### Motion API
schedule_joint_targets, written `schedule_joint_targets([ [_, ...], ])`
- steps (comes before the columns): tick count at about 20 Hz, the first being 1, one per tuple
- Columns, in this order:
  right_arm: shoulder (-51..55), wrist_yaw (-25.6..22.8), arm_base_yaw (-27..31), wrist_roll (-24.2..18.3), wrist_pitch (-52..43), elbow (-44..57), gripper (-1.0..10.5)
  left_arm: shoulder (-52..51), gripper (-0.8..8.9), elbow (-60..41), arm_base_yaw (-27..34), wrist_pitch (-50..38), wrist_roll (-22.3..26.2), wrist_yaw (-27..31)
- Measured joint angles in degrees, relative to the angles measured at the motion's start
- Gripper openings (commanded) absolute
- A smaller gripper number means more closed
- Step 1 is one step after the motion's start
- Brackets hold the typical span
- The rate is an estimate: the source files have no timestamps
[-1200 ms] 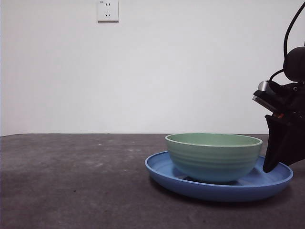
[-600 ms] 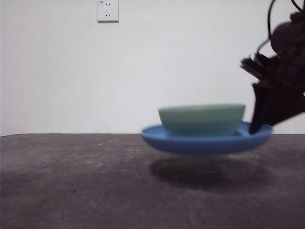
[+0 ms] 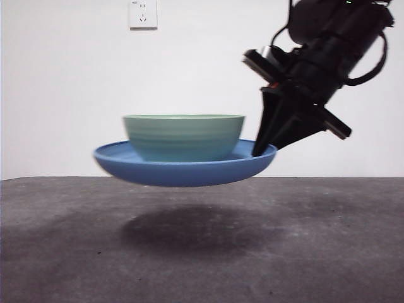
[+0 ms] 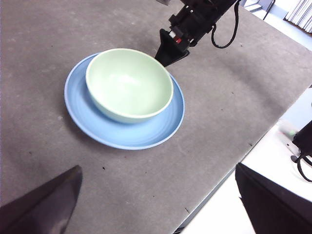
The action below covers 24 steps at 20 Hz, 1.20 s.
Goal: Place the green bowl on the blue plate
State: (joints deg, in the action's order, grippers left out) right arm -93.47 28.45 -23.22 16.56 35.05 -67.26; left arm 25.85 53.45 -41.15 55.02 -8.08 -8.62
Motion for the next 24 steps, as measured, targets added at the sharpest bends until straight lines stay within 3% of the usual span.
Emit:
schedule_joint_targets([
  [8, -5.77, -0.44, -2.45, 4.42, -4.20, 0.00, 0.1, 0.00, 5.03, -0.02, 0.00, 0.00, 0.00, 0.00],
  [19, -9.53, -3.56, -2.58, 4.96, -5.77, 0.00, 0.2, 0.00, 5.03, 0.00, 0.00, 0.00, 0.00, 0.00],
  [24, -9.53, -3.19, -2.56, 4.96, -5.97, 0.00, 2.2, 0.00, 5.03, -0.02, 0.00, 0.00, 0.00, 0.00],
])
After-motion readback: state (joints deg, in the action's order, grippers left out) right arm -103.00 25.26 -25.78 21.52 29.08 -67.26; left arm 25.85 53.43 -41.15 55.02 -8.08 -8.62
